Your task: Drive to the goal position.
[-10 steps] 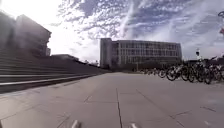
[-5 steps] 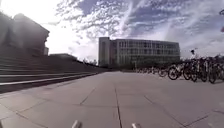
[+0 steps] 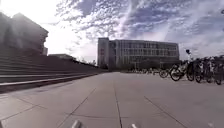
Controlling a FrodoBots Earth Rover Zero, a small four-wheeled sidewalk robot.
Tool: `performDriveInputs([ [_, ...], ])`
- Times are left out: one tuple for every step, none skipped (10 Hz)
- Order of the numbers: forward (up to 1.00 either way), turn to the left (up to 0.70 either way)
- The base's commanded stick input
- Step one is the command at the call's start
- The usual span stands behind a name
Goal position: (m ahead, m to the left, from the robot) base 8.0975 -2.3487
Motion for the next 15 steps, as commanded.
performDriveInputs([
  [0.70,-0.05],
  [0.70,-0.13],
  [0.70,-0.14],
  [0.70,-0.03],
  [0.70,0.00],
  [0.70,0.00],
  [0.70,0.00],
  [0.70,0.00],
  [0.70,0.00],
  [0.70,0.00],
  [0.70,0.00],
  [0.70,0.00],
  [0.70,0.00],
  [0.70,0.00],
  [0.70,0.00],
])
